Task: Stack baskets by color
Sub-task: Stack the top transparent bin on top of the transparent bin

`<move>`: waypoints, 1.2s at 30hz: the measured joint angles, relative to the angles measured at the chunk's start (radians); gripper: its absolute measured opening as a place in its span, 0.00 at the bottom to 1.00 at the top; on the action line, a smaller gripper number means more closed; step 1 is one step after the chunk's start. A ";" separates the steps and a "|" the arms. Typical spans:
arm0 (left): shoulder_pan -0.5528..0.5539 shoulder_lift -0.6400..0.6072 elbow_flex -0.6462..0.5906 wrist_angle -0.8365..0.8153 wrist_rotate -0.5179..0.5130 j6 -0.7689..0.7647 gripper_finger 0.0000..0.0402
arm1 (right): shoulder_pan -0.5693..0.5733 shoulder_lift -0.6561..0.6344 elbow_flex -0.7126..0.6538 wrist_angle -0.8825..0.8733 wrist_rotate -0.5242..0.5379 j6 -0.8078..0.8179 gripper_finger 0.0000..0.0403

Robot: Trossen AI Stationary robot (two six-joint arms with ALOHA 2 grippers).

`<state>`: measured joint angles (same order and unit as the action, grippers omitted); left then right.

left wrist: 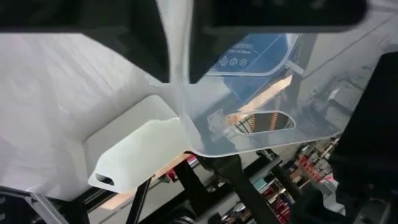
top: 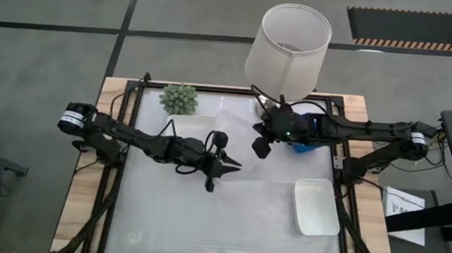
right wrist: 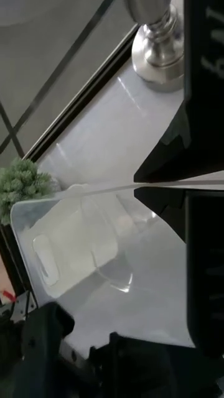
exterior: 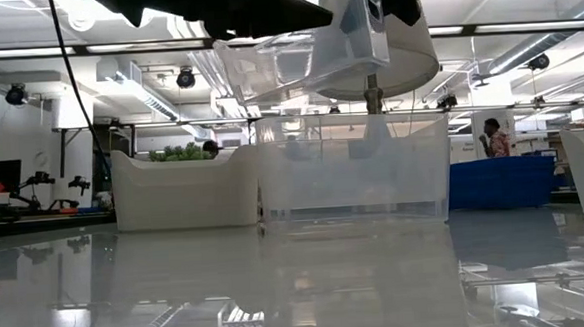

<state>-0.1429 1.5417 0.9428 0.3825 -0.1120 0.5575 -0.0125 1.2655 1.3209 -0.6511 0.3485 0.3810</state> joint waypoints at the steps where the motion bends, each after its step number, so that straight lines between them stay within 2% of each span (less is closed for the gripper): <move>1: 0.000 0.000 0.000 -0.002 0.002 0.002 0.06 | 0.001 0.000 0.000 0.007 0.000 -0.008 0.02; 6: -0.001 0.000 0.000 -0.019 0.026 0.029 0.01 | 0.019 0.000 0.000 0.017 -0.015 -0.030 0.06; 11: -0.001 -0.003 0.000 -0.034 0.168 0.051 0.00 | 0.035 0.000 0.010 0.006 -0.032 -0.037 0.21; 15: -0.012 -0.027 -0.003 -0.084 0.281 0.089 0.00 | 0.034 -0.007 0.043 0.006 -0.165 -0.062 0.35; 20: -0.029 -0.107 -0.010 -0.158 0.520 0.103 0.00 | 0.035 -0.051 0.078 -0.006 -0.390 -0.150 0.46; 25: -0.031 -0.193 -0.020 -0.263 0.949 0.109 0.00 | 0.047 -0.119 0.080 0.002 -0.630 -0.413 0.48; 27: -0.031 -0.209 -0.025 -0.281 1.075 0.112 0.00 | 0.074 -0.124 0.071 0.024 -0.672 -0.506 0.48; 29: -0.031 -0.219 -0.040 -0.287 1.129 0.115 0.00 | 0.115 -0.109 0.060 0.070 -0.668 -0.568 0.47; 34: -0.037 -0.208 -0.079 -0.246 1.161 0.136 0.00 | 0.194 -0.004 0.056 0.180 -0.661 -0.745 0.47; 36: -0.041 -0.199 -0.089 -0.223 1.217 0.133 0.00 | 0.203 0.042 0.056 0.222 -0.662 -0.808 0.47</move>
<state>-0.1843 1.3427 0.8534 0.1599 1.1049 0.6910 0.1904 1.3074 1.3766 -0.4293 -0.3139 -0.4266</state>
